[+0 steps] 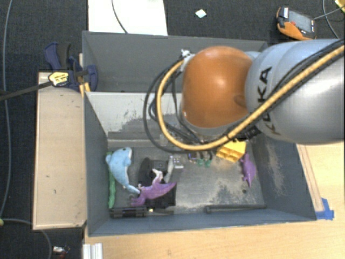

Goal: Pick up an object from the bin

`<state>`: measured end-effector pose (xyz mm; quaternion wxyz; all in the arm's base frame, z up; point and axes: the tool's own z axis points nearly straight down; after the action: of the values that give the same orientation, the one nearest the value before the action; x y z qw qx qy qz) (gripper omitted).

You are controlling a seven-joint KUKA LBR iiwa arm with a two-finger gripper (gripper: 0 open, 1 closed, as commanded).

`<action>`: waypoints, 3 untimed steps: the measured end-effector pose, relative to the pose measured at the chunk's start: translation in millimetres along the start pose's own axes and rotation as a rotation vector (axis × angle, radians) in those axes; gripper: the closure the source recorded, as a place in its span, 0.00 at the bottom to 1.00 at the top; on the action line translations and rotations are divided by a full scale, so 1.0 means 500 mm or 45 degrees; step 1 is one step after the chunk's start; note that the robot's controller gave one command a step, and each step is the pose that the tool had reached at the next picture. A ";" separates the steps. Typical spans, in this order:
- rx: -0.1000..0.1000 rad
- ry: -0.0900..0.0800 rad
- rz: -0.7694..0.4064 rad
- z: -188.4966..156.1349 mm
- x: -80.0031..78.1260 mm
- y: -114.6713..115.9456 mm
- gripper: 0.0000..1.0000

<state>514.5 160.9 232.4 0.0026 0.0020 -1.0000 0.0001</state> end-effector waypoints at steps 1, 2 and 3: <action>-0.002 -0.010 0.008 -0.009 -0.004 -0.002 0.00; -0.002 -0.014 -0.228 0.222 0.030 0.005 0.00; -0.003 -0.021 -0.309 0.182 0.061 0.014 0.00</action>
Offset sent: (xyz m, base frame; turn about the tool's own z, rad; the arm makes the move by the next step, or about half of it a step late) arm -0.0247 0.0041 -0.1624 -0.2590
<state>483.4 167.6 141.3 -0.0057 0.1229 -0.9924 -0.0012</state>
